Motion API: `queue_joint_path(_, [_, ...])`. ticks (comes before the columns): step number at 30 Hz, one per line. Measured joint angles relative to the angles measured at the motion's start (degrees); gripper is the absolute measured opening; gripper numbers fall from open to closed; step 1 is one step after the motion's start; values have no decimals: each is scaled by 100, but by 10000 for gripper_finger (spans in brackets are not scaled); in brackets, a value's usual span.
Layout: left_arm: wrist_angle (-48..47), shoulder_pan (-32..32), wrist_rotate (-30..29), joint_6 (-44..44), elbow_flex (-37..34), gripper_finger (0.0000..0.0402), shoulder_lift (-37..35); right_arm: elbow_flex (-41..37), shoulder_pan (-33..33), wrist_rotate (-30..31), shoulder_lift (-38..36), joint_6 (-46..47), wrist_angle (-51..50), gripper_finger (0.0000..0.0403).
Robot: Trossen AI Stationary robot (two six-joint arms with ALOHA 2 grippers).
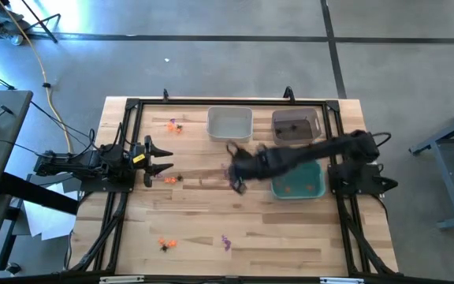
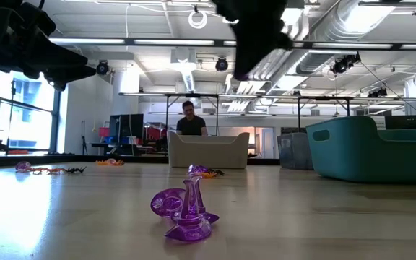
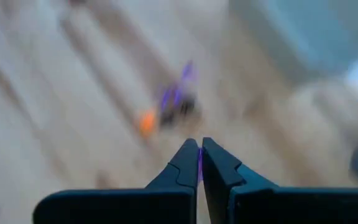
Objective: Sort Halloween decoration
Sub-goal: Put the purple witch hat toy into the white bin
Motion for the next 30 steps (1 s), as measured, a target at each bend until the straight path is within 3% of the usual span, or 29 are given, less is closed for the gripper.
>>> queue_joint_path(5, [0, -1, 1, 0, -1, 186, 0, 4, -1053, -42, 22, -1155, 1079, 0])
queue_joint_path(11, [0, -1, 0, 0, -1, 186, 0, -139, -2055, -112, 88, -1596, 1655, 0])
queue_joint_path(16, [4, 1, 2, 0, 0, 186, 0, -454, -2574, -934, 299, -1797, 2410, 0])
queue_joint_path(20, [0, -1, 1, 0, 0, 186, 0, -575, -2758, -1092, 494, -1947, 2686, 4])
queue_joint_path(30, [1, -1, 0, -1, 0, 186, 0, -575, -2917, -1095, 588, -2350, 2747, 116])
